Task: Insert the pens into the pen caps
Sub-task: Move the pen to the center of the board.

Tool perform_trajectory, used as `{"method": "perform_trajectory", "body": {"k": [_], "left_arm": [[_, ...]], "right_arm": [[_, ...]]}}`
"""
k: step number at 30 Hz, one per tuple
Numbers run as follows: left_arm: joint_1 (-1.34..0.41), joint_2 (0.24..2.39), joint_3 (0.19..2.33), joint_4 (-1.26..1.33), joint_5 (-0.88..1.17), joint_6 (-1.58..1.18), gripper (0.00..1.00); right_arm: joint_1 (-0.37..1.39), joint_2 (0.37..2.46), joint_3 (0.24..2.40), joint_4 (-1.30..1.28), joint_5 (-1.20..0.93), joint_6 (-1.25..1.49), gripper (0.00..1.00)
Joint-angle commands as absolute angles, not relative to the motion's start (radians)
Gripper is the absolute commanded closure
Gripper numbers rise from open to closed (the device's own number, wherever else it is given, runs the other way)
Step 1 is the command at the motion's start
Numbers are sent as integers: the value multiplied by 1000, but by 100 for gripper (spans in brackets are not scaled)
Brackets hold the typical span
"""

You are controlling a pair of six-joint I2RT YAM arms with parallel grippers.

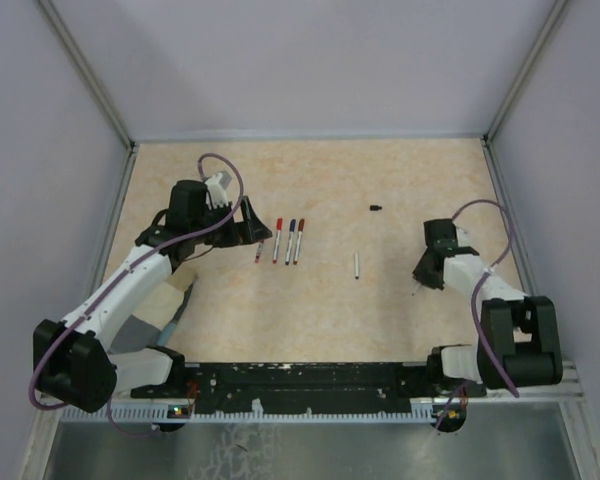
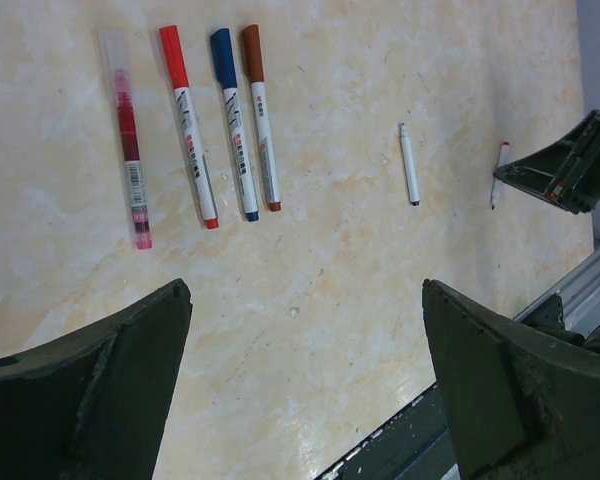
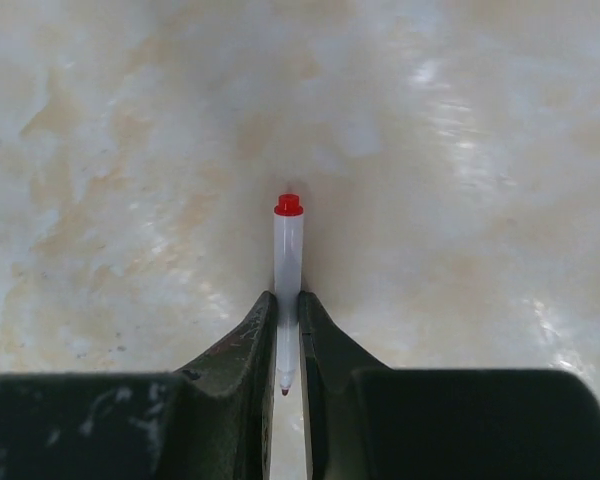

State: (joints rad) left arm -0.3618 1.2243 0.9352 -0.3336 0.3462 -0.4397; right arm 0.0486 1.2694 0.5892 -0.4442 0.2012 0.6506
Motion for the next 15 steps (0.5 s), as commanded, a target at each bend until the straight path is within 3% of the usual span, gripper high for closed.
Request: {"method": "perform_trajectory", "body": {"k": [1,7,15], "left_arm": [[-356,1210,920,-345,357,-420,0],[-355,1191,911,-388,339,-413,0],[-355,1129,862,-404,296,-404,0]], "right_arm": [[211,1423,719,-491,52,396,88],[512,1596,859,-587,50,308,88],[715,1617,885,-635,-38,245,87]]}}
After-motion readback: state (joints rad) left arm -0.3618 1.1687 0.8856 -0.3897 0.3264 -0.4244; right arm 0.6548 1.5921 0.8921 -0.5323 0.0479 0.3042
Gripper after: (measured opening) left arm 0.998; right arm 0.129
